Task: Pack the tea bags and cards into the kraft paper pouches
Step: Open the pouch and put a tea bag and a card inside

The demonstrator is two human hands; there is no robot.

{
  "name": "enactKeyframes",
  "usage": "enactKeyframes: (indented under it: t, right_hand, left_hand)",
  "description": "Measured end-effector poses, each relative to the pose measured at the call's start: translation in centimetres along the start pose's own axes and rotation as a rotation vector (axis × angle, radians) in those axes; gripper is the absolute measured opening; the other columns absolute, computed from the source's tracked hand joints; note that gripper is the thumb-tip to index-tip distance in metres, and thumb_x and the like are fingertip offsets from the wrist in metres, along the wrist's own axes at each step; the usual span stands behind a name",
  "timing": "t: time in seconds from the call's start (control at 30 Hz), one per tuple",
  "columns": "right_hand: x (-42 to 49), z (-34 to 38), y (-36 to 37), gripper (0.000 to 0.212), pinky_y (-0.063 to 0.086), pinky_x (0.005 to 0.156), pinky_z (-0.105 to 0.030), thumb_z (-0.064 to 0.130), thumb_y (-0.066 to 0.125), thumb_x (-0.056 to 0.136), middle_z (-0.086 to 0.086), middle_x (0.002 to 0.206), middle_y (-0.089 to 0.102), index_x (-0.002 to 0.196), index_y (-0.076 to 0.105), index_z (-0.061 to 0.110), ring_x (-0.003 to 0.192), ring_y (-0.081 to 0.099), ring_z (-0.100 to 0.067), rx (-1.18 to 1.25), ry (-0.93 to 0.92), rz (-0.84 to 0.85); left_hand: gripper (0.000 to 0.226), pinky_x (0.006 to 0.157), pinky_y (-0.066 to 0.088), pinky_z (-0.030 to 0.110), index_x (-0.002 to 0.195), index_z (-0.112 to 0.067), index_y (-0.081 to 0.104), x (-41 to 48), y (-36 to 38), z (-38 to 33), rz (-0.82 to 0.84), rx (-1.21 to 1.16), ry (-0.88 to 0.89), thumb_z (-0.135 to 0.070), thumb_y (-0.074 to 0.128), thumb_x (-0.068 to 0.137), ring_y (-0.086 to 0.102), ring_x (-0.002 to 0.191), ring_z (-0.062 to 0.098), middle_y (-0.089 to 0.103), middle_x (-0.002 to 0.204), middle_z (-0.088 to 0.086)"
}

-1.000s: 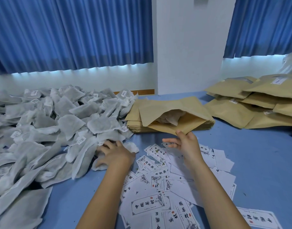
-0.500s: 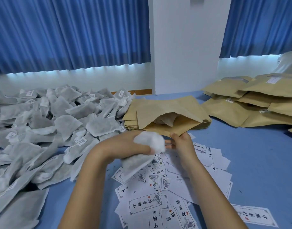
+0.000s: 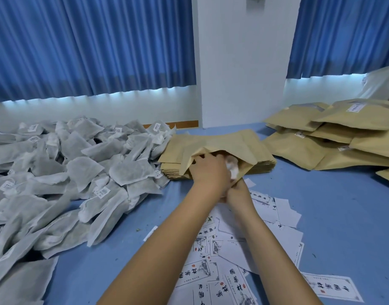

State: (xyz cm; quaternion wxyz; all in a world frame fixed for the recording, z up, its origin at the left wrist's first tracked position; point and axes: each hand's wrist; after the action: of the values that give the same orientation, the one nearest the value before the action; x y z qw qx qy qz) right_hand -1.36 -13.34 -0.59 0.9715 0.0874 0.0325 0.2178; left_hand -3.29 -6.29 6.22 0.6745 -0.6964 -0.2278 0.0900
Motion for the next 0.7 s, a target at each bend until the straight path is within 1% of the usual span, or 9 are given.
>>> enactKeyframes:
  t: [0.13,0.23,0.3,0.37,0.47,0.53,0.57,0.63,0.7]
  right_hand:
    - [-0.9,0.2,0.5,0.031,0.052,0.054,-0.024,-0.014,0.042,0.089,0.006,0.075,0.072,0.101,0.055,0.013,0.059,0.069,-0.010,-0.112,-0.020,0.090]
    - [-1.4,0.3,0.5,0.046,0.052,0.050,-0.017,-0.021,0.036,0.088,0.015,0.070,0.072,0.107,0.048,0.019,0.059,0.070,-0.006,-0.120,-0.049,0.181]
    - [-1.3,0.6,0.6,0.047,0.055,0.052,-0.020,-0.024,0.035,0.086,0.004,0.081,0.073,0.112,0.048,0.013,0.061,0.071,-0.013,0.009,-0.021,0.186]
    - [-1.0,0.7,0.1,0.040,0.056,0.053,-0.023,-0.024,0.036,0.085,-0.006,0.086,0.070,0.105,0.053,0.007,0.062,0.072,-0.018,0.184,0.018,0.124]
    - [-0.4,1.0,-1.0,0.025,0.041,0.038,-0.015,-0.006,0.043,0.092,0.006,0.056,0.063,0.085,0.055,0.015,0.044,0.057,-0.003,0.052,0.005,-0.023]
    - [0.1,1.0,-1.9,0.023,0.036,0.039,-0.016,0.003,0.048,0.092,0.007,0.051,0.057,0.074,0.053,0.017,0.044,0.052,-0.006,-0.051,-0.025,-0.104]
    - [0.3,1.1,-2.4,0.022,0.040,0.045,-0.018,0.000,0.049,0.089,0.003,0.056,0.059,0.073,0.054,0.015,0.051,0.056,-0.011,-0.035,-0.032,-0.138]
    - [0.7,1.5,-3.2,0.022,0.052,0.058,-0.025,-0.012,0.045,0.086,-0.009,0.076,0.068,0.081,0.056,0.007,0.067,0.069,-0.025,0.122,-0.006,-0.157]
    - [0.7,1.7,-3.6,0.023,0.057,0.061,-0.025,-0.016,0.040,0.088,-0.017,0.090,0.068,0.088,0.056,0.002,0.073,0.073,-0.030,0.233,0.003,-0.135]
  left_hand:
    - [0.024,0.084,0.041,0.031,0.113,-0.012,0.061,3.6,0.0,0.9,0.168,-0.247,-0.097,-0.009,0.050,0.092,0.056,0.104,0.028,0.056,0.124,0.012]
    - [0.040,0.104,0.032,0.034,0.138,-0.007,0.040,5.1,1.7,2.6,0.111,0.035,-0.008,-0.015,0.039,0.099,0.040,0.130,0.029,0.040,0.142,0.014]
    - [0.050,0.110,0.027,0.037,0.146,-0.008,0.027,5.3,2.3,2.9,0.129,0.148,0.040,-0.019,0.038,0.099,0.029,0.137,0.031,0.028,0.150,0.016]
    - [0.042,0.096,0.038,0.034,0.138,-0.010,0.041,4.3,1.8,2.0,0.058,0.090,0.138,-0.017,0.042,0.097,0.043,0.127,0.031,0.042,0.139,0.015]
    - [0.024,0.068,0.042,0.030,0.109,-0.012,0.061,-0.3,0.5,0.2,-0.183,-0.185,0.306,-0.020,0.043,0.095,0.060,0.094,0.027,0.062,0.106,0.008]
    - [0.021,0.054,0.041,0.031,0.079,-0.012,0.059,-4.3,0.8,0.0,-0.382,-0.344,0.447,-0.023,0.046,0.091,0.056,0.068,0.023,0.058,0.077,0.000]
    - [0.021,0.050,0.037,0.029,0.070,-0.014,0.051,-5.8,1.3,0.2,-0.384,-0.406,0.454,-0.024,0.048,0.088,0.052,0.061,0.021,0.052,0.068,-0.003]
    - [0.023,0.061,0.043,0.030,0.074,-0.012,0.056,-6.9,2.6,1.2,-0.106,-0.324,0.403,-0.031,0.057,0.087,0.056,0.075,0.020,0.058,0.079,0.000]
    - [0.034,0.089,0.046,0.033,0.108,-0.014,0.067,-6.7,4.5,2.5,0.247,-0.161,0.343,-0.038,0.066,0.084,0.053,0.110,0.019,0.061,0.117,0.002]
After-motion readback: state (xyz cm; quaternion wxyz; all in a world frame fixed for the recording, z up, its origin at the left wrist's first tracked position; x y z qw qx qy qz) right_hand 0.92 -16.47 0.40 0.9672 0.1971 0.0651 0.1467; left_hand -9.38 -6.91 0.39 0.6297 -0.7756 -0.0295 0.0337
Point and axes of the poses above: each hand's wrist, its own x-axis towards the middle knuckle, its own y-axis out of the palm, z = x × y
